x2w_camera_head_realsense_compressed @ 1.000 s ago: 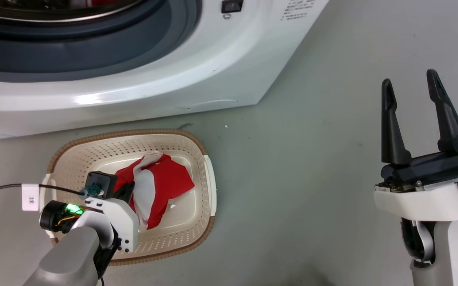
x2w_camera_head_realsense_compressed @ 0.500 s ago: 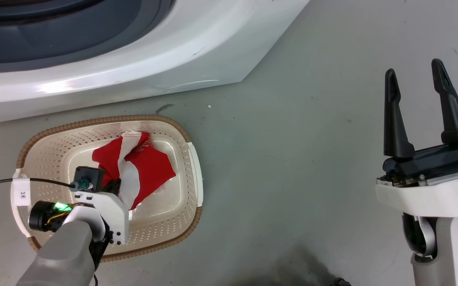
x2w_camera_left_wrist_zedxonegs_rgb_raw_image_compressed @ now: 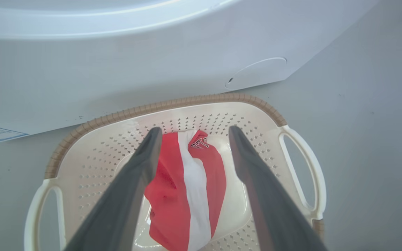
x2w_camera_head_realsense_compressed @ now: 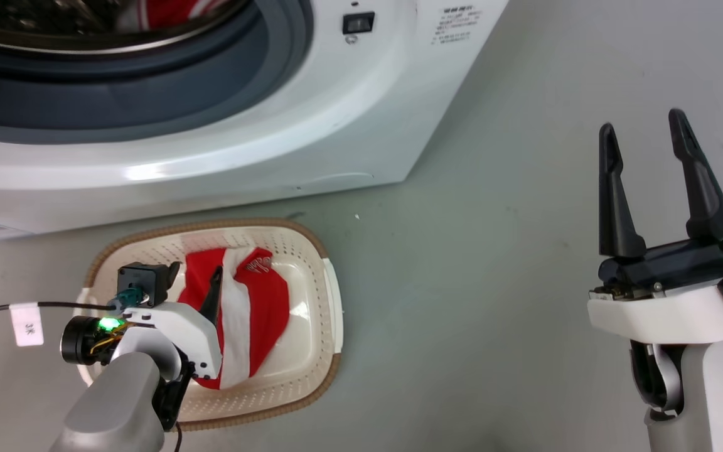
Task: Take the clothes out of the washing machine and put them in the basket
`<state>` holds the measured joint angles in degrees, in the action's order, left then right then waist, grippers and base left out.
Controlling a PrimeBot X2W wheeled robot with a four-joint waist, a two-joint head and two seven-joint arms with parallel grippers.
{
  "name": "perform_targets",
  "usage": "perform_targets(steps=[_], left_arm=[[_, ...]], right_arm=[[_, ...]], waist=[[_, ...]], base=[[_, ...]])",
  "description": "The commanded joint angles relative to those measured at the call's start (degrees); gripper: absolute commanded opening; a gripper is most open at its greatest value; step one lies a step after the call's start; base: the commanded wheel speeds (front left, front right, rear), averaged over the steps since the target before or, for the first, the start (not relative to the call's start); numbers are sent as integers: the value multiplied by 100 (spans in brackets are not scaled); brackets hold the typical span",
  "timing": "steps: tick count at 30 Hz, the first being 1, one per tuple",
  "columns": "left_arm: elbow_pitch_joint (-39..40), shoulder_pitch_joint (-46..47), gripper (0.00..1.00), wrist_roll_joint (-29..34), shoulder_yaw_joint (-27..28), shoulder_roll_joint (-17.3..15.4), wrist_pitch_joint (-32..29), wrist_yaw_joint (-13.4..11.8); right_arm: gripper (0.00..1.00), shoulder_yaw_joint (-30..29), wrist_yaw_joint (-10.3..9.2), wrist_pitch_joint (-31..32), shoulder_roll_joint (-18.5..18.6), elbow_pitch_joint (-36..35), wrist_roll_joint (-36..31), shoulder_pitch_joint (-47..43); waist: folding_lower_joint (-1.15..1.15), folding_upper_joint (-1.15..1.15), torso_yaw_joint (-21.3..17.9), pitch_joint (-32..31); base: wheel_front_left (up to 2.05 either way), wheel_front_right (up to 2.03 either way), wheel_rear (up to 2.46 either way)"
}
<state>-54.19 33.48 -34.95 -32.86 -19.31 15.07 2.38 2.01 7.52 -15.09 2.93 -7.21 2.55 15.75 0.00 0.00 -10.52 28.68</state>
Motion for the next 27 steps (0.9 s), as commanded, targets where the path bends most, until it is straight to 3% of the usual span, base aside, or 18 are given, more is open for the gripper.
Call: perform_targets(steps=[1, 8, 15, 22, 27], left_arm=[[334, -207, 100, 123, 229, -7, 14, -89], [1495, -862, 100, 591, 1137, 152, 13, -153], [2439, -1310, 100, 982, 1924, 260, 15, -79], [3124, -917, 100, 1141, 2314, 35, 14, 137], [3311, -152, 100, 885, 2408, -264, -536, 295]], right_arm=[[100, -37, -6, -12, -9, 48, -4, -92], [100, -3, -6, -12, -9, 167, -39, -282], [100, 30, -6, -12, -10, 184, 21, -383], [100, 8, -6, -12, -10, 98, 93, -354], [100, 100, -6, -12, -11, 47, 183, -239]], waist=[[0, 0, 195, -315], [0, 0, 390, -770], [0, 0, 326, -931], [0, 0, 134, -645], [0, 0, -68, -274]], base=[[0, 0, 0], [0, 0, 0], [0, 0, 0], [0, 0, 0], [0, 0, 0]])
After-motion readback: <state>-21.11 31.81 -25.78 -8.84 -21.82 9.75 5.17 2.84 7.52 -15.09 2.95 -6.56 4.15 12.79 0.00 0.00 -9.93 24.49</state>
